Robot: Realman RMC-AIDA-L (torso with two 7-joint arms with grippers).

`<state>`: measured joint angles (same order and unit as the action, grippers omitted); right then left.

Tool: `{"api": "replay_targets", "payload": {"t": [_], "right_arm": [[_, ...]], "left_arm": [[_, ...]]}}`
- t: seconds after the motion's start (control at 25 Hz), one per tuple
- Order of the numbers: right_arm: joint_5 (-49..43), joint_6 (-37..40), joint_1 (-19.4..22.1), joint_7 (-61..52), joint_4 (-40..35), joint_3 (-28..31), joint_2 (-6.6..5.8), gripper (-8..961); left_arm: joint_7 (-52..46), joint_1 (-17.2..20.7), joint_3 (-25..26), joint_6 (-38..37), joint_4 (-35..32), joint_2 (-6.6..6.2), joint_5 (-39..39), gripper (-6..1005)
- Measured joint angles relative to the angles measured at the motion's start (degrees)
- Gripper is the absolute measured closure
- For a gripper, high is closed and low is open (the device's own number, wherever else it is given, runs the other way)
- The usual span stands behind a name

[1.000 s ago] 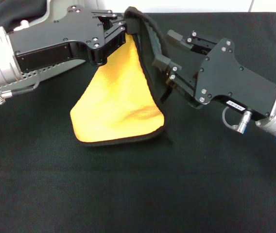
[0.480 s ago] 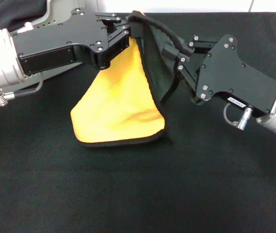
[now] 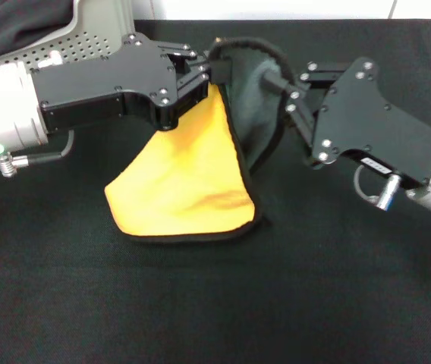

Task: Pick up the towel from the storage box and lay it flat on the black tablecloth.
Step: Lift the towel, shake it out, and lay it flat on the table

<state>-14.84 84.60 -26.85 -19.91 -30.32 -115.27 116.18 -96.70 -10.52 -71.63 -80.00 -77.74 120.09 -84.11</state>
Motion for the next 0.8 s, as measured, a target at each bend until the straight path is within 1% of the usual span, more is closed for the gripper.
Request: {"api": "replay_targets", "payload": {"t": [0.2,0.32,0.4,0.52,0.6,0.72,0.8], "right_arm": [[0.4,3.0,1.1,-0.1,-0.1,2.9,-0.09,952],[0.1,4.3,1.0,-0.9,-0.3,4.7,-0.55,953],[0.0,4.5,0.7,-2.1,-1.0,5.5,-1.19,953],[-0.6,4.1,-0.1,-4.1,-2.5,5.8,-2.55,953],[-1.8,3.6,-0.4,-5.3,-3.9,6.6,-3.18,953],[-7.5,0.3,0.1,-7.8,-9.1,11.0,-3.63,952],[-13.4,-3.5,2.0,-9.5,-14.6,15.2,-3.44,952]], "left_arm": [[1.7,0.1,-1.0,-0.9,0.9,-0.09,-0.9,942],[1.9,0.2,-1.0,-1.4,2.1,-0.10,-1.2,933],[2.0,0.1,-1.1,-1.5,3.4,-0.12,-1.1,896],[2.0,0.0,-1.4,-1.6,4.1,-0.12,-1.0,841],[2.0,-0.2,-1.6,-1.8,5.0,-0.08,-0.9,841],[2.0,-0.1,-1.7,-2.0,5.4,0.03,-0.5,840],[2.0,0.3,-1.7,-2.0,5.5,0.05,-0.2,840]]}}
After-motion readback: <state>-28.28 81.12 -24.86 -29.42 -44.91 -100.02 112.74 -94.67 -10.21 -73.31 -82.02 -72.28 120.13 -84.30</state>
